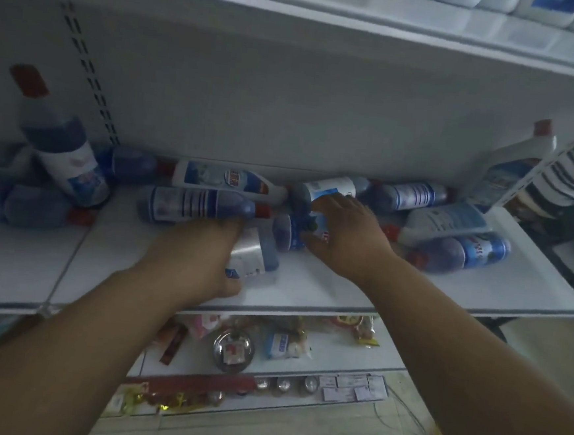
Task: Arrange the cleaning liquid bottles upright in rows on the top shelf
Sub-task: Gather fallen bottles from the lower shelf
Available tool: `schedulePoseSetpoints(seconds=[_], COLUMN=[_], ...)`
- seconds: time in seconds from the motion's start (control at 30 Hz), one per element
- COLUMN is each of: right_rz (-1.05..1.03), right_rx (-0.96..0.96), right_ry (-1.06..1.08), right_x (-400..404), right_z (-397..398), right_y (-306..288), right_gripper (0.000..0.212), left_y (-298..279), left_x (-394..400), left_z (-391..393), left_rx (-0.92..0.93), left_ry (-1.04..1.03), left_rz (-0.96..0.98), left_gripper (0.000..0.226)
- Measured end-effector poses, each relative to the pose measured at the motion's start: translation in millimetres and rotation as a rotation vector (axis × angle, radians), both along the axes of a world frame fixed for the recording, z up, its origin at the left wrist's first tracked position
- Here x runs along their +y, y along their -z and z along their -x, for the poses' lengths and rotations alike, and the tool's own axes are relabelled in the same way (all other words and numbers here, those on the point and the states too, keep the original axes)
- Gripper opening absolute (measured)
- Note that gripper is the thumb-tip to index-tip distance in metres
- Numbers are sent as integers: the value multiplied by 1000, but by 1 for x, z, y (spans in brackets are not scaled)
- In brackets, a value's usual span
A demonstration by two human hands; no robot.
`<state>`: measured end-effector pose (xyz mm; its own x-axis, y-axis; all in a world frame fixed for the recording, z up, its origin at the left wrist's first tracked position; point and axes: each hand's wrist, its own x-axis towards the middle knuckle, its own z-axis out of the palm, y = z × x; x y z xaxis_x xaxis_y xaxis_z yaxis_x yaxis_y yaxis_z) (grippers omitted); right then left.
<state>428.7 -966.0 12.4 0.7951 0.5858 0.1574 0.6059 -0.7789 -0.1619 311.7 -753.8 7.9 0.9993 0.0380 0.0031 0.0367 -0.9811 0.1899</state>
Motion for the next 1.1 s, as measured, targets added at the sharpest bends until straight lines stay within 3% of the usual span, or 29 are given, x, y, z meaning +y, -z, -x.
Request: schedulePoseSetpoints(seconds=[0.27,0.43,0.6,0.87,1.0,1.1], right_rz=[344,281,-69,-663,-815,-896], right_rx=[-39,208,122,201,201,166], right_ry=[-118,-231,-339,-523,-655,-719], right_x=[19,15,-3,-5,12,33], right_z=[-21,-12,37,134,182,213], right_y=[19,16,-11,-130,-188,-229], right_gripper=[64,59,69,49,44,42], left_y=[0,1,-14,-94,-143,-175], left_x=[-3,-31,-57,-66,-55,-39], left_z=[65,94,124,185,222,243], left_rx=[-9,-8,-81,-487,-670,-752], left_ry=[-207,-281,-413,-669,-680,-652], left_rz=[84,134,325,697,874,903], left_gripper=[53,55,51,46,48,40])
